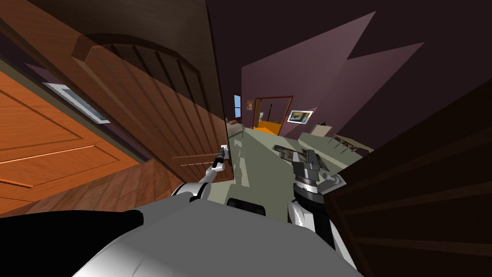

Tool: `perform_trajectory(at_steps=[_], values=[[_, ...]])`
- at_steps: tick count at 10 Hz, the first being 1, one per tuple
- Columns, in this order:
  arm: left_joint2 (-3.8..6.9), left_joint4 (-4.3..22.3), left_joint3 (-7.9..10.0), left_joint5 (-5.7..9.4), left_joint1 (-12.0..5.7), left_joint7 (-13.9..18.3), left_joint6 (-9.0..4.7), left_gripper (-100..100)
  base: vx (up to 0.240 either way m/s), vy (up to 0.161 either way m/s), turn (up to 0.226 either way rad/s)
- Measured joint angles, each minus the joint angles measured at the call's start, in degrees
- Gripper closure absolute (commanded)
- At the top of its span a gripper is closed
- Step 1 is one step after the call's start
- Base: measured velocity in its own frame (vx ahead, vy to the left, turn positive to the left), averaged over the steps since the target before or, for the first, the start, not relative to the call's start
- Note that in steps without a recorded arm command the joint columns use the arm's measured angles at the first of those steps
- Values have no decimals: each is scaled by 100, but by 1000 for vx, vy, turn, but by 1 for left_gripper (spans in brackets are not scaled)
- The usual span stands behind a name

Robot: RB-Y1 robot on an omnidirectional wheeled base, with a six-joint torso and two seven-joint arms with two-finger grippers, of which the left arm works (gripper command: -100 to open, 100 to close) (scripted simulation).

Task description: Push the door open

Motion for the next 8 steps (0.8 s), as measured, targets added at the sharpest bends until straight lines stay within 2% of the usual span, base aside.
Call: perform_trajectory(at_steps=[3, 4, 6, 8], values=[[40, 32, 86, 35, 21, -32, 8, 100, 181, -43, 48], [21, -163, 150, 54, 133, -75, 93, 100, 177, -56, 55], [120, 92, 239, 95, 40, -79, -35, 100, 211, -66, 69], [191, 221, 333, 131, 0, -94, -136, 100, 105, -13, 13]])
